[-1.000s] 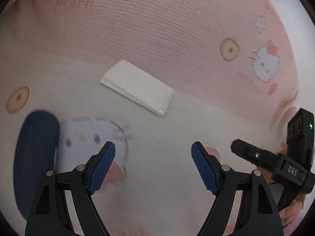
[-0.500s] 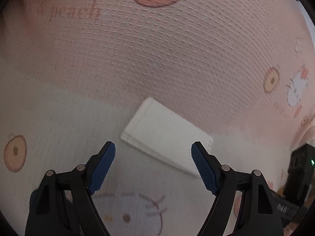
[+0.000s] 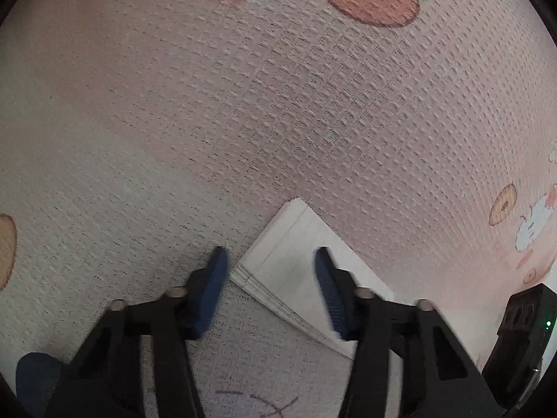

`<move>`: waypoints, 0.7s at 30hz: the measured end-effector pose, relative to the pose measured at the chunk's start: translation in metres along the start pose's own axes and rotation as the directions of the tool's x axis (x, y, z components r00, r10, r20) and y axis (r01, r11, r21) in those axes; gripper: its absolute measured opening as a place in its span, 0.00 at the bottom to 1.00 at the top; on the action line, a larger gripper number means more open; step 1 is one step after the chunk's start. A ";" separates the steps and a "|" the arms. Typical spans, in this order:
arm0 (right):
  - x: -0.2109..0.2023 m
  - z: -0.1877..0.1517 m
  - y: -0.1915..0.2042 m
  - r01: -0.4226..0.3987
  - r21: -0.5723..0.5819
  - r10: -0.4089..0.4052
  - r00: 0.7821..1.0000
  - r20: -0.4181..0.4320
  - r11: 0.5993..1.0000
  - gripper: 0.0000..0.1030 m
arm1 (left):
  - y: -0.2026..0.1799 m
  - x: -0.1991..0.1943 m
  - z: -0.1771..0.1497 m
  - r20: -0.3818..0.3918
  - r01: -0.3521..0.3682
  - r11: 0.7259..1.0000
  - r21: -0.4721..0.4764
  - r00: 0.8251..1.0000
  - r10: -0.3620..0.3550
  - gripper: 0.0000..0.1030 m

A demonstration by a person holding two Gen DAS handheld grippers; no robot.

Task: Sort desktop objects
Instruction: 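Lower the right gripper onto the white spiral notepad and close on its edge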

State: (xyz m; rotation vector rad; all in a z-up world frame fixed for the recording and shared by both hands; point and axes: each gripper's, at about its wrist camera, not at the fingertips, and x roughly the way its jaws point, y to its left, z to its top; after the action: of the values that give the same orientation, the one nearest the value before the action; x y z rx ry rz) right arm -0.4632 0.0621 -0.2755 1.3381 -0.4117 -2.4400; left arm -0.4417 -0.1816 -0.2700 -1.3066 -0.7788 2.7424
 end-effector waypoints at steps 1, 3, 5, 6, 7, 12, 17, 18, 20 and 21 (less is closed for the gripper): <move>0.000 -0.001 0.001 0.002 -0.008 -0.002 1.000 0.000 1.000 0.44 | -0.001 0.000 -0.001 -0.007 -0.006 1.000 0.008 1.000 0.006 0.34; 0.000 -0.004 0.005 0.017 -0.026 -0.017 1.000 -0.005 1.000 0.39 | -0.005 0.001 -0.006 -0.037 0.013 1.000 0.017 0.999 -0.012 0.27; 0.000 -0.007 0.010 0.043 -0.065 -0.044 0.999 -0.016 0.997 0.38 | -0.008 -0.002 -0.012 -0.045 -0.006 0.999 0.040 0.999 0.008 0.27; 0.001 -0.009 0.012 0.048 -0.082 -0.050 0.999 -0.022 0.995 0.37 | -0.009 -0.004 -0.014 -0.051 -0.013 0.999 0.051 0.999 0.016 0.27; 0.000 -0.010 0.013 0.050 -0.088 -0.053 0.998 -0.031 0.995 0.37 | -0.009 -0.006 -0.017 -0.061 -0.013 0.999 0.048 0.998 0.016 0.27; -0.012 -0.025 0.010 0.061 -0.091 -0.067 0.995 -0.071 0.994 0.37 | -0.010 -0.024 -0.043 -0.099 0.009 0.999 0.037 0.995 -0.005 0.27; -0.032 -0.048 0.003 0.091 -0.103 -0.102 0.989 -0.104 0.990 0.37 | -0.019 -0.041 -0.078 -0.127 0.005 0.997 0.076 0.992 0.004 0.27; -0.036 -0.052 0.000 0.096 -0.100 -0.107 0.988 -0.109 0.990 0.37 | -0.023 -0.046 -0.087 -0.134 0.010 0.996 0.086 0.991 0.002 0.27; -0.046 -0.060 -0.008 0.103 -0.083 -0.113 0.986 -0.121 0.991 0.37 | -0.028 -0.053 -0.101 -0.153 0.018 0.995 0.094 0.988 -0.004 0.27; -0.051 -0.065 -0.013 0.107 -0.073 -0.116 0.985 -0.127 0.992 0.37 | -0.031 -0.056 -0.109 -0.162 0.023 0.995 0.099 0.987 -0.007 0.27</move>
State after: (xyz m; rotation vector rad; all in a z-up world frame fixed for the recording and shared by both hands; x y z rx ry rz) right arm -0.3837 0.0892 -0.2755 1.5202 -0.2275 -2.4133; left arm -0.3318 -0.1188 -0.2731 -1.4722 -0.6280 2.5857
